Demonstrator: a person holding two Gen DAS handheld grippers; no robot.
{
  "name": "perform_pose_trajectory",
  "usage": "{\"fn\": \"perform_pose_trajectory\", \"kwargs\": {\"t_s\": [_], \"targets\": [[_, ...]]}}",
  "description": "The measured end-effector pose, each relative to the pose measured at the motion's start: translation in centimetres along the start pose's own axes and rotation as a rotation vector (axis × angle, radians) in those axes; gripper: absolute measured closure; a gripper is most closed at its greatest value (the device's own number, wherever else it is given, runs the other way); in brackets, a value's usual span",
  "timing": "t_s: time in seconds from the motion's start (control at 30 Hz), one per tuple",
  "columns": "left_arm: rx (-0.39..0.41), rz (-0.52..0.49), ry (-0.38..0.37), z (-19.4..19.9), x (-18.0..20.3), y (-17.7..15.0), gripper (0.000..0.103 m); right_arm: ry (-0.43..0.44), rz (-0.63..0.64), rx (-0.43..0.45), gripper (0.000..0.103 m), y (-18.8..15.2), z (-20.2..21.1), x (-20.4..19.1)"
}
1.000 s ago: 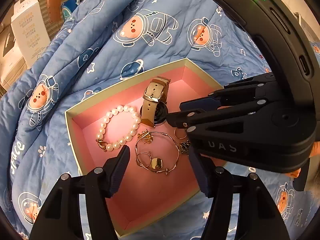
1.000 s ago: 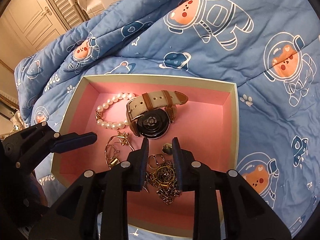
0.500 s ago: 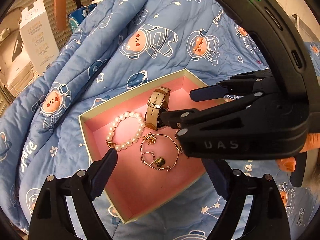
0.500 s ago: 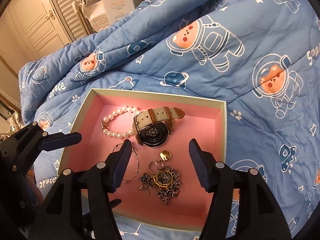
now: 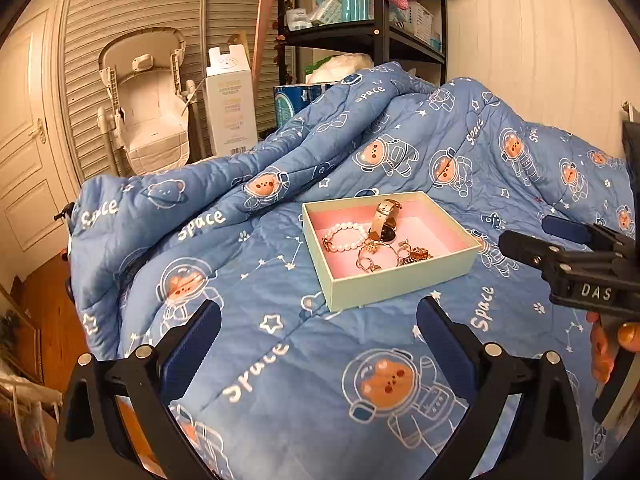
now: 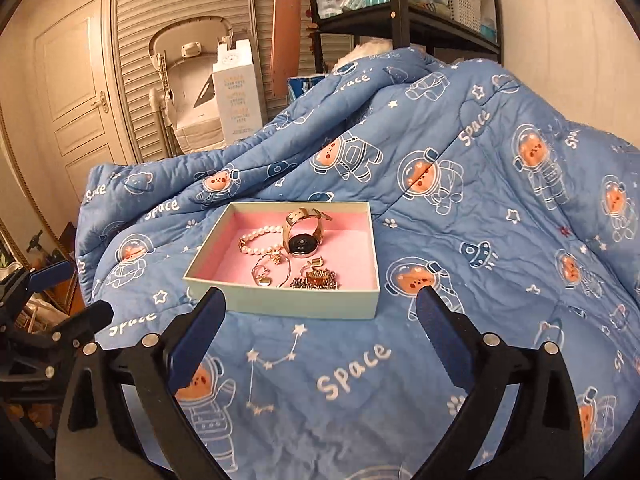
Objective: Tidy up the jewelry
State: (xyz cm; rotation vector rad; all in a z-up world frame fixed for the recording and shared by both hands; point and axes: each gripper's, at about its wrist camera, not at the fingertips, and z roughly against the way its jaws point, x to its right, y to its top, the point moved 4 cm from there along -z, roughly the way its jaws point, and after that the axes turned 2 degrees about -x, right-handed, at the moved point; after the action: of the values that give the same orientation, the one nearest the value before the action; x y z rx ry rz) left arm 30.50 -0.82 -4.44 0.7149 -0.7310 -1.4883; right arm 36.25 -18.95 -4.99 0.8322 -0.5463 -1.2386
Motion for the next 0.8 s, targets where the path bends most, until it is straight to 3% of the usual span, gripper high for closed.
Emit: {"fn": "perform_pose_trajectory", "kwargs": {"t_s": [0.1,0.47,0.6,0.8], "targets": [[0.02,0.007,0.012,2.7,0.2,-1.0,0.007,-0.033,0.047,0.054,0.006,-2.0,3.9,-1.6],[0.026,0.064,-0.015,12.6,0.8,-5.2,0.007,-0.071,0.014,0.094,0.006,-7.0,15.9,-3.4],[0.06,0.071,0.01,16.0,1.0,-6.6,0.007,-0.113,0.019,0.138,0.006,-8.4,19.7,-3.6],[0.03,0.104,-0.008,19.2,1.0,-9.3,0.007,-0.138,0.008,0.128,0.006,-11.2,23.5,-3.9]]}}
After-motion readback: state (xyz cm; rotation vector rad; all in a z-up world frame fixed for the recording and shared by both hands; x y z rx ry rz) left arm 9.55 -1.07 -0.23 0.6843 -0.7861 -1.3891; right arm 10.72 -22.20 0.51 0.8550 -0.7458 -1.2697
